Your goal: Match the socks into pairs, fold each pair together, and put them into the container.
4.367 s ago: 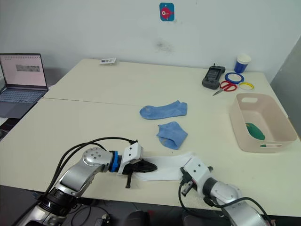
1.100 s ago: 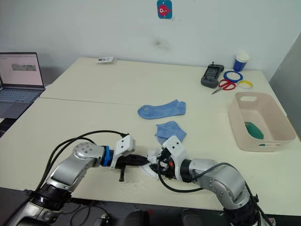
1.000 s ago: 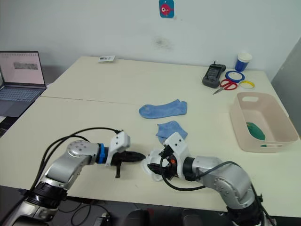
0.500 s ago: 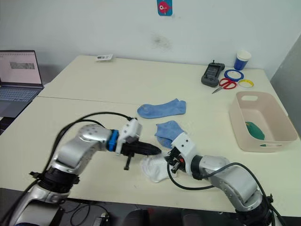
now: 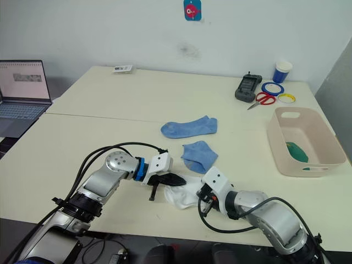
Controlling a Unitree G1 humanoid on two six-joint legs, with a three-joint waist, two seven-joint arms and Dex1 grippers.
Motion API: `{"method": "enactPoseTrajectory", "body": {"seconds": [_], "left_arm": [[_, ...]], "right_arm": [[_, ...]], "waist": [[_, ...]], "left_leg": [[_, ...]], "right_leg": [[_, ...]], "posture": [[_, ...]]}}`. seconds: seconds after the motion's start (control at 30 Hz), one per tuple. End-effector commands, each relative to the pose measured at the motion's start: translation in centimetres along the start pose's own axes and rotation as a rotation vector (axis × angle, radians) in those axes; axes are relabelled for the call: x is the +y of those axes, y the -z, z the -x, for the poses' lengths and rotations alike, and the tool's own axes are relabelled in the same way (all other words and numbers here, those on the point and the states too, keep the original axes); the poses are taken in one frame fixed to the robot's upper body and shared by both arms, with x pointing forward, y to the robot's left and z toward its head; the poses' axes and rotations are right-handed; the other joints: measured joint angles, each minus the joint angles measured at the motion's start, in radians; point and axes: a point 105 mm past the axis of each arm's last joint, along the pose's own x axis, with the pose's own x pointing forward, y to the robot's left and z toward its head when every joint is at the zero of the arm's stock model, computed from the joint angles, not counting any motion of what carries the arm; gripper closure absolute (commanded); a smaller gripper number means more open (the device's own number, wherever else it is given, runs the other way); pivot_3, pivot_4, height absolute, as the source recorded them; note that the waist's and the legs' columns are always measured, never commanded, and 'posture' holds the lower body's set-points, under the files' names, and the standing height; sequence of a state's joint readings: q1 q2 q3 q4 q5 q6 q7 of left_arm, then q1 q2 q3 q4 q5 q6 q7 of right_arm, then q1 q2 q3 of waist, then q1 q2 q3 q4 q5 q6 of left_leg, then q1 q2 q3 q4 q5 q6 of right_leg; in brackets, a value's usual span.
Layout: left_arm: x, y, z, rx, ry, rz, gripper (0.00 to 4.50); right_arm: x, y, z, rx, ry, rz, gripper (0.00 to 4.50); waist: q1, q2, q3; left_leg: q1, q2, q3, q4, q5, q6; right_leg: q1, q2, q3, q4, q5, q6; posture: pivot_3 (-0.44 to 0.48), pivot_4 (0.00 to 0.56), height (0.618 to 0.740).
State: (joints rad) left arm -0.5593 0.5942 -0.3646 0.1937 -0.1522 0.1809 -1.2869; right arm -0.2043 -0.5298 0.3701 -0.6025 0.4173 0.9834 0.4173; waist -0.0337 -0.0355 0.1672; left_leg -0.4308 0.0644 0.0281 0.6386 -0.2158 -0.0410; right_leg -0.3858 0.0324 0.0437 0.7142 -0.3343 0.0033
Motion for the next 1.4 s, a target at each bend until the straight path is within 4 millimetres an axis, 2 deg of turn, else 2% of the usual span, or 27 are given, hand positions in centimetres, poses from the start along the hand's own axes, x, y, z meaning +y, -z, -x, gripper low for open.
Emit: {"method": "enactPoseTrajectory", "body": {"seconds": [0.03,0.07,0.17,0.33,0.47,0.63,0.73,0.87,0.97,1.03,1.13,1.17,1.23,1.33,1.4], "left_arm": [[-1.3,-4.2,1.5,-0.15,0.09,-0.01,4.5],[-2.1,-4.8,1.6,-0.158,0.134,-0.022,4.5],[-3.1,-4.4,1.1,-0.103,0.19,-0.075,4.5],[-3.0,-1.4,0.4,0.016,0.187,-0.089,4.5],[-2.8,1.0,0.7,0.085,0.169,-0.07,4.5],[-3.1,1.8,1.3,0.077,0.148,-0.031,4.5],[-3.3,0.4,1.7,0.016,0.162,-0.044,4.5],[-2.2,-3.5,1.8,-0.093,0.135,-0.054,4.5],[-1.8,-4.6,1.8,-0.108,0.134,-0.056,4.5],[-1.9,-4.0,1.8,-0.083,0.142,-0.063,4.5],[-2.0,-1.9,1.7,-0.017,0.149,-0.05,4.5],[-2.0,-1.5,1.7,-0.006,0.148,-0.041,4.5],[-2.1,0.7,1.7,0.064,0.144,-0.035,4.5],[-1.9,2.4,1.7,0.114,0.128,-0.02,4.5],[-1.9,2.7,1.7,0.119,0.126,-0.025,4.5]], "right_arm": [[0.6,-3.1,1.4,-0.146,-0.036,0.053,4.46],[0.8,-3.4,1.4,-0.161,-0.05,0.055,4.46],[1.2,-3.3,0.6,-0.148,-0.083,0.054,4.46],[1.3,-1.1,-0.9,-0.054,-0.109,0.069,4.46],[1.0,0.1,-0.4,-0.022,-0.093,0.074,4.46],[1.0,0.9,0.8,-0.012,-0.078,0.109,4.46],[0.7,0.1,1.4,-0.05,-0.061,0.131,4.46],[0.0,-2.1,2.0,-0.147,-0.014,0.087,4.46],[-0.6,-2.2,2.2,-0.151,0.01,0.063,4.46],[-1.3,-1.9,2.3,-0.137,0.058,0.06,4.46],[-2.7,-1.5,2.4,-0.113,0.178,0.052,4.46],[-2.7,-1.4,2.4,-0.107,0.184,0.04,4.46],[-2.1,-1.1,2.7,-0.089,0.091,-0.105,4.46],[-1.2,-0.9,3.3,-0.067,-0.028,-0.233,3.91],[-1.1,-0.9,3.7,-0.062,-0.06,-0.275,3.22]], "waist": [[0.0,0.0,0.001],[0.0,0.0,0.001],[0.001,0.0,0.001],[0.001,0.0,0.001],[0.002,0.0,0.001],[0.002,0.0,0.001],[0.0,0.0,0.001],[0.002,0.0,0.001],[0.003,-0.001,0.001],[0.001,0.0,0.001],[0.0,0.0,0.001],[0.0,0.0,0.001],[0.002,0.0,0.001],[0.003,-0.001,0.001],[0.002,0.0,0.001]], "left_leg": [[-0.001,0.0,0.0,0.001,0.0,0.0],[-0.002,0.0,-0.001,0.001,0.0,0.0],[-0.002,0.0,-0.001,0.001,0.0,0.0],[-0.001,-0.001,-0.001,0.002,0.0,0.0],[-0.002,-0.001,0.0,0.002,0.0,0.0],[-0.001,0.0,-0.001,0.002,0.0,0.0],[-0.001,0.0,-0.001,0.003,0.0,0.0],[-0.001,0.0,-0.002,0.003,0.0,0.0],[-0.002,0.0,-0.002,0.004,0.0,0.0],[-0.002,0.0,-0.001,0.004,0.0,0.0],[-0.002,0.0,0.0,0.004,0.0,0.0],[-0.002,0.0,0.0,0.004,0.0,0.0],[-0.002,0.0,-0.001,0.004,0.0,0.0],[-0.002,0.0,-0.001,0.004,0.0,0.0],[-0.001,0.001,-0.001,0.004,0.0,0.0]], "right_leg": [[-0.001,0.0,0.0,0.0,0.0,0.0],[-0.001,0.0,0.0,0.0,0.0,0.0],[-0.001,0.0,0.0,0.0,0.0,0.0],[0.0,0.0,0.0,0.0,0.0,0.0],[-0.001,0.0,0.0,0.0,0.0,0.0],[0.0,0.0,0.0,0.0,0.0,0.0],[0.0,0.0,0.0,0.001,0.0,0.0],[0.0,0.0,-0.001,0.001,0.0,0.0],[0.0,0.0,-0.001,0.001,0.0,0.0],[0.0,0.0,0.0,0.001,0.0,0.0],[0.0,0.0,0.001,0.001,0.0,0.0],[0.0,0.0,0.0,0.001,0.0,0.0],[0.0,0.001,-0.001,0.002,0.0,0.0],[0.0,0.0,-0.001,0.002,0.0,0.0],[0.001,0.0,-0.001,0.002,0.0,0.0]], "posture": [[0.0,0.15,0.725],[0.0,0.15,0.725],[0.0,0.15,0.725],[0.0,0.15,0.725],[0.0,0.15,0.725],[0.0,0.15,0.725],[0.0,0.15,0.725],[0.0,0.15,0.725],[0.0,0.15,0.725],[0.0,0.15,0.725],[0.0,0.15,0.725],[0.0,0.15,0.725],[0.0,0.15,0.725],[0.0,0.15,0.725],[0.0,0.15,0.725]]}}
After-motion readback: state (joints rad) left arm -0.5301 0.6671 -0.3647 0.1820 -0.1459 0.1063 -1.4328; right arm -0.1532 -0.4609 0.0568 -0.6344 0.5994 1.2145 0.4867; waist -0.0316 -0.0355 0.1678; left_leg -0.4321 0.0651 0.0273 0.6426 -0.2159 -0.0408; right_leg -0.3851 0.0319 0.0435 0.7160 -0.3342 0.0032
